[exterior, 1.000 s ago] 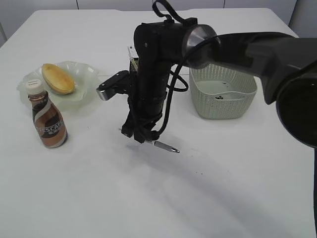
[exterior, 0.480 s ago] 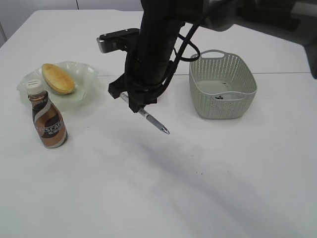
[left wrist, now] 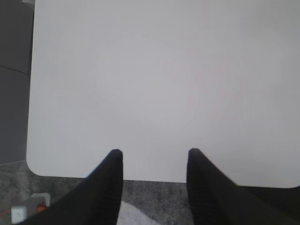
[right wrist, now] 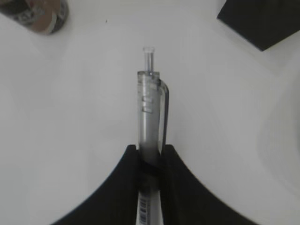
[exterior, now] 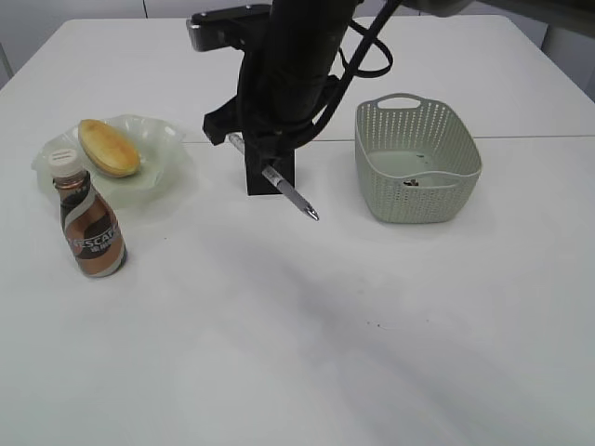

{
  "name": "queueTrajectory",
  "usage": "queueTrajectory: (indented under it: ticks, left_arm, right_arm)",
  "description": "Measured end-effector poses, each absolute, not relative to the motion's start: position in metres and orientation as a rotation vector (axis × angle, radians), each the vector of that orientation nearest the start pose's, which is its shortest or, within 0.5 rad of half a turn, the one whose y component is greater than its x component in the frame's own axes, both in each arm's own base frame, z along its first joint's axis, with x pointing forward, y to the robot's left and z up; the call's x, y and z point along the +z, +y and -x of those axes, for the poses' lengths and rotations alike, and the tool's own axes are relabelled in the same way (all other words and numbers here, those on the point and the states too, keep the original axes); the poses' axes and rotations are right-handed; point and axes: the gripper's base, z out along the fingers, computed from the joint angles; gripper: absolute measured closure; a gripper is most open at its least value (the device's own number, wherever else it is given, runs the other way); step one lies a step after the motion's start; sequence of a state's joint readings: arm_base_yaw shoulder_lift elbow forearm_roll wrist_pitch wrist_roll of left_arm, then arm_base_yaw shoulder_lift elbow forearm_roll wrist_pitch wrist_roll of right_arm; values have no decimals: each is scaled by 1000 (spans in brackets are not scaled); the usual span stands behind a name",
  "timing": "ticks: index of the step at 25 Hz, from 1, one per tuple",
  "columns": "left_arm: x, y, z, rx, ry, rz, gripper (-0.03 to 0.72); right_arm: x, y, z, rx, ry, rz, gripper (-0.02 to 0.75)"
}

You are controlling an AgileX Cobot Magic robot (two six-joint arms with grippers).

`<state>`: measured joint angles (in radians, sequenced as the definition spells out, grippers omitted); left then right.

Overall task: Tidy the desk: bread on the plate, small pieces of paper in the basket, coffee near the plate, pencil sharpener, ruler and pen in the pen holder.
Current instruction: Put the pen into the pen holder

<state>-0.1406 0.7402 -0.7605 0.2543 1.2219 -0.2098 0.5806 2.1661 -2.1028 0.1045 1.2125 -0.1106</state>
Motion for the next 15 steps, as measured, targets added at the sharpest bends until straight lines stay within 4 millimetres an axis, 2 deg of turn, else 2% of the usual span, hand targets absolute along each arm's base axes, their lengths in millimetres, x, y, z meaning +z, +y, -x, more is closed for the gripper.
queueTrajectory:
  ticks: [4,7,13,15]
  left_arm:
    - [313,6,-108,224,2617,45,356]
    - [313,6,-110,215,2599,41,356]
    - [315,5,-112,206,2568,35,356]
    - [316,5,-113,201,2553,33,356]
  right_arm:
    - [294,265,-396,240,2529,847,659]
    - [298,264,-402,213,2479,787,659]
    - [295,266,-412,190,2354,727,659]
    - [286,265,-413,181,2317,729,659]
